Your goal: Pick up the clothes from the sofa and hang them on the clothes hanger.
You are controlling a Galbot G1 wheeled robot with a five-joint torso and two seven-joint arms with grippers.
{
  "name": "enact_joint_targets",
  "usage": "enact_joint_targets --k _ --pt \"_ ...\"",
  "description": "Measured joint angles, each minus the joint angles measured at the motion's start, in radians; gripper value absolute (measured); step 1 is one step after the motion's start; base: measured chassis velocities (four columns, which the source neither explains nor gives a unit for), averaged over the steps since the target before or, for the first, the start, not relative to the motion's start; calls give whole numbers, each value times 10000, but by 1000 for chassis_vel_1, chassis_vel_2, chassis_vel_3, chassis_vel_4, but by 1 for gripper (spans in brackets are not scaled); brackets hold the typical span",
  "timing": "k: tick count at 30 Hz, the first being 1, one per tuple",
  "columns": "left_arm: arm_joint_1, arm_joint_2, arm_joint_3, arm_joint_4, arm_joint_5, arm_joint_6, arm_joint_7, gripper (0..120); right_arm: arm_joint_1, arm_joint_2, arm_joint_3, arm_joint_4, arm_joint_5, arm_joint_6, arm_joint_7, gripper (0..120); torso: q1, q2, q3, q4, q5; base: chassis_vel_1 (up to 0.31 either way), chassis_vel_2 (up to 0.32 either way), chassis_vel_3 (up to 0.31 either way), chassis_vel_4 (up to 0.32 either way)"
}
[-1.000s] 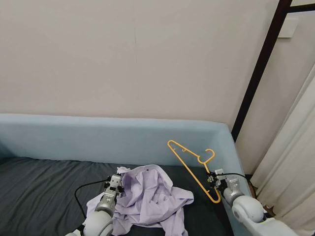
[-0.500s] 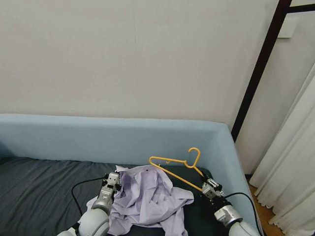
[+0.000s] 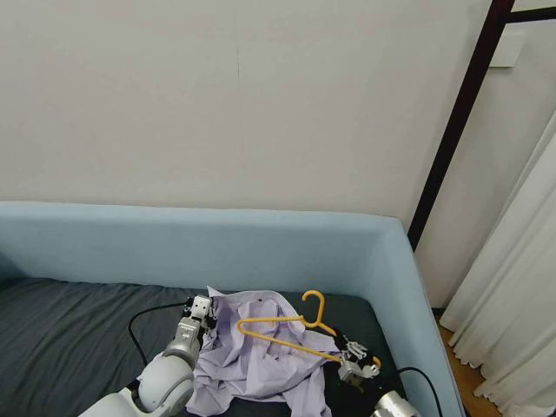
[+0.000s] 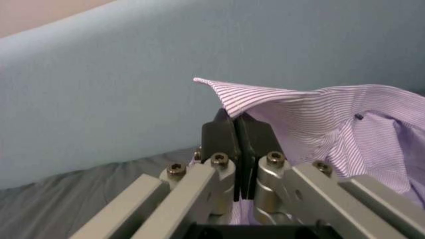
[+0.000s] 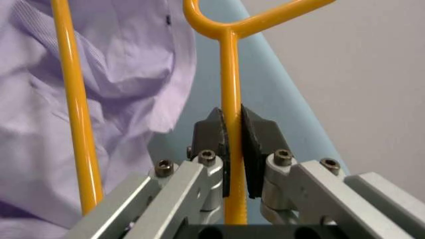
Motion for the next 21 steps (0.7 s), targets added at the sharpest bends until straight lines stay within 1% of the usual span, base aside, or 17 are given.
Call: enact_joint_targets --k 2,3,7,14,21 --pt "151 66 -39 -218 -17 18 -28 0 120 283 -278 -90 9 -215 159 5 0 0 0 1 -1 0 0 0 0" --pt "151 66 -39 -218 -17 18 -28 0 120 283 -278 -90 9 -215 159 5 0 0 0 1 -1 0 0 0 0" --pt "508 135 -155 -670 -13 62 -100 0 440 926 -384 -601 106 -636 495 5 0 0 0 1 0 0 0 0 0" --pt "527 56 -104 -984 -89 230 -301 0 707 1228 -302 -1075 290 -1221 799 5 0 0 1 -1 -1 0 0 0 0" --pt "189 -17 516 -1366 -217 491 -485 0 936 1444 -406 -1166 639 -1678 882 5 1 -1 2 -3 1 0 0 0 0"
